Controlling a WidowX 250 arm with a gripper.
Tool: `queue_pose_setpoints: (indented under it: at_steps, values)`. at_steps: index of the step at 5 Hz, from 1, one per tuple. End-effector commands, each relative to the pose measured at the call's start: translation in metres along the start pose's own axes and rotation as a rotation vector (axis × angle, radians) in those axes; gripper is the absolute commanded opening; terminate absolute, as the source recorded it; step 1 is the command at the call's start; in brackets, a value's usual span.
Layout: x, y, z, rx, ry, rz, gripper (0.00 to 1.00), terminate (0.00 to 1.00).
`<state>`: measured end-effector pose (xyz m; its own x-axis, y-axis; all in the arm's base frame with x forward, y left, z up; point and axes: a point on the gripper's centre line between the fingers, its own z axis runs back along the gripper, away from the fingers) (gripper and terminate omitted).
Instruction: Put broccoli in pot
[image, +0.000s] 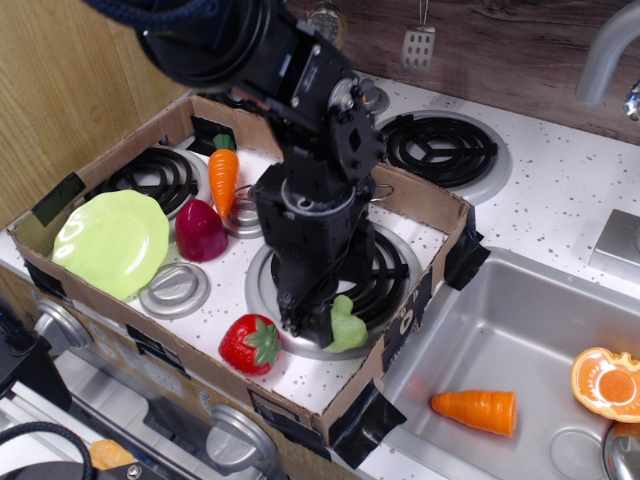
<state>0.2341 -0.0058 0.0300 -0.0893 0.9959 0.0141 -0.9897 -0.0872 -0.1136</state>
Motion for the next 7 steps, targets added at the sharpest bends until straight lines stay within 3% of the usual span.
queue_pose_setpoints:
  at_steps: [1, 2, 4, 7]
  values:
    - [0.006, -0.017, -0.014, -0.036, 0.032, -0.009, 1.00, 0.00]
    - [0.002, -0.012, -0.020, -0.035, 0.030, -0.008, 0.00, 0.00]
    - [0.014, -0.021, 0.003, -0.026, -0.027, -0.053, 0.00, 0.00]
    - [0.065, -0.054, 0.081, -0.059, -0.191, -0.152, 0.00, 0.00]
